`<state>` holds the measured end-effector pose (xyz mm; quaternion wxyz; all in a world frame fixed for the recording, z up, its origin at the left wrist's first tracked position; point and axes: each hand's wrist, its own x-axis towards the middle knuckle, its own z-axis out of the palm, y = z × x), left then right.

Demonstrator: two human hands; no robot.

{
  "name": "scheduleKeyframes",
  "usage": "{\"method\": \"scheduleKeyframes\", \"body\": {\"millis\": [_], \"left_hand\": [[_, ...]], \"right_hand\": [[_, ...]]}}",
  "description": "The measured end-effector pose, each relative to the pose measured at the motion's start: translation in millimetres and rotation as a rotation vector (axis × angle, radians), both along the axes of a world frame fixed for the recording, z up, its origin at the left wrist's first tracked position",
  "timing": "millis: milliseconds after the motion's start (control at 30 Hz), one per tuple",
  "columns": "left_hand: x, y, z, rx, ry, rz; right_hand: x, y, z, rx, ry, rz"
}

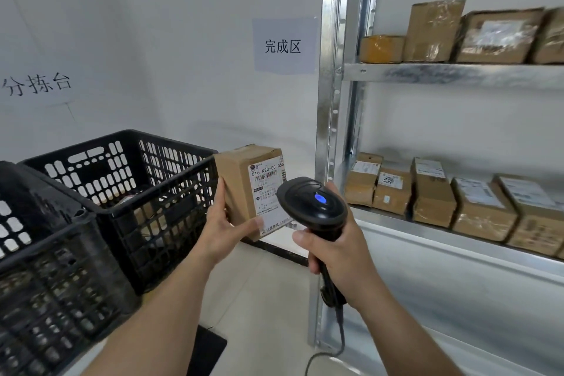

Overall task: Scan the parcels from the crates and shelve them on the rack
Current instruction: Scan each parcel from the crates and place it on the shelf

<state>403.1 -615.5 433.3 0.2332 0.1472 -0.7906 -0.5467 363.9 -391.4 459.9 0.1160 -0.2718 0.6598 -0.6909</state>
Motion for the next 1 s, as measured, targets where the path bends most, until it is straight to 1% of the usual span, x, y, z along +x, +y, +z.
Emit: {"method": "scheduleKeyframes", "body": {"millis": [167,267,433,733,867,1000], "left_hand": [[-14.6,18.2,-0.7,0.032,0.040,-0.070],[-23.8,38.6,3.2,0.050,0.040,-0.116],[-41.7,85.8,3.9,0.104,-0.014,-0.225],[-74.8,219.5,15.9,0.194,-0.076,-0.434],[-83.1,285.8,20.3,0.238,-0.101,-0.533],[-90.2,354.4,22.7,0.213,-0.130,-0.593]], "right_hand": [[-5.5,19.4,-2.7,0.027,0.035,-0.067],[-16.5,35.5,-4.9,0.061,0.114,-0.217],[-38.8,77.6,-3.8,0.072,0.122,-0.387],[-59.8,200.2,2.1,0.066,0.155,-0.558],[-63.9,263.2,-1.6,-0.008,0.119,-0.604],[-65.6,323.9,-6.3,-0.023,0.079,-0.672]]}}
